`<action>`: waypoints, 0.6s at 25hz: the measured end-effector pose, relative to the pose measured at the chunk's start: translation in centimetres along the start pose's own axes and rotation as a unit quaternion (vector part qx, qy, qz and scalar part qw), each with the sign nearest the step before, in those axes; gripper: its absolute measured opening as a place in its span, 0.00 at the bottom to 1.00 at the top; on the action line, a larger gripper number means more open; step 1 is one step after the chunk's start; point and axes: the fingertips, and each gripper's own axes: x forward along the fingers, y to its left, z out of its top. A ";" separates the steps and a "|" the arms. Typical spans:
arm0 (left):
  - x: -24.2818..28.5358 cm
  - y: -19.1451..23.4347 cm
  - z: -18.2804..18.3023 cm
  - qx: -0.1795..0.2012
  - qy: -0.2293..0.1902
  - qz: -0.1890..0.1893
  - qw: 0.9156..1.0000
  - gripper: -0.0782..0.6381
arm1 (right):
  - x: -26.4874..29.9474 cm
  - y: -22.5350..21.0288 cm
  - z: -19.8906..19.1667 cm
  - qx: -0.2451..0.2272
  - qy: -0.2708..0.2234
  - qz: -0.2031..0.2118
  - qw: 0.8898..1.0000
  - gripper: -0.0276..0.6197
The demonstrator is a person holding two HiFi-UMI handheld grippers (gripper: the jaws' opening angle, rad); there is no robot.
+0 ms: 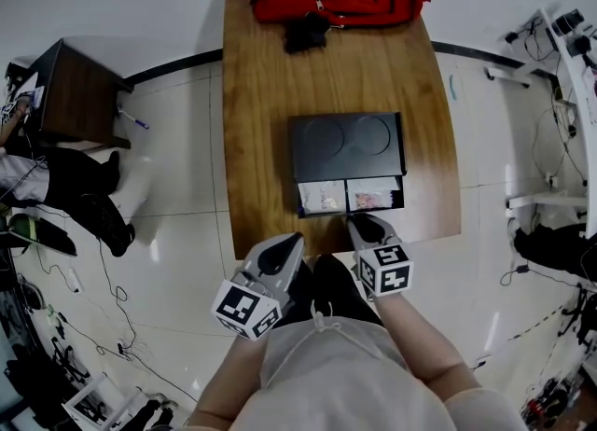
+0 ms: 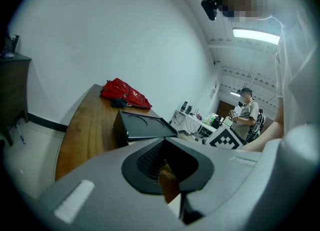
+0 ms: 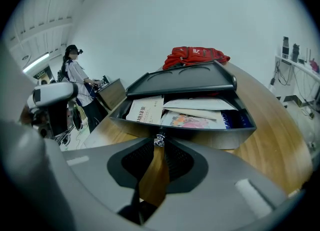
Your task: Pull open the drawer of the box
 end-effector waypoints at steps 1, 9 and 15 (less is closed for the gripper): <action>-0.1 -0.2 -0.1 0.001 0.000 0.001 1.000 0.12 | -0.2 0.1 -0.3 -0.002 0.001 -0.001 1.000 0.15; -1.2 -0.6 -0.7 0.007 -0.007 0.010 1.000 0.12 | -1.5 0.9 -3.0 -0.011 0.020 0.000 1.000 0.15; -1.7 -1.3 -1.1 0.010 -0.008 0.010 1.000 0.12 | -2.4 1.3 -4.0 -0.029 0.028 -0.004 0.999 0.15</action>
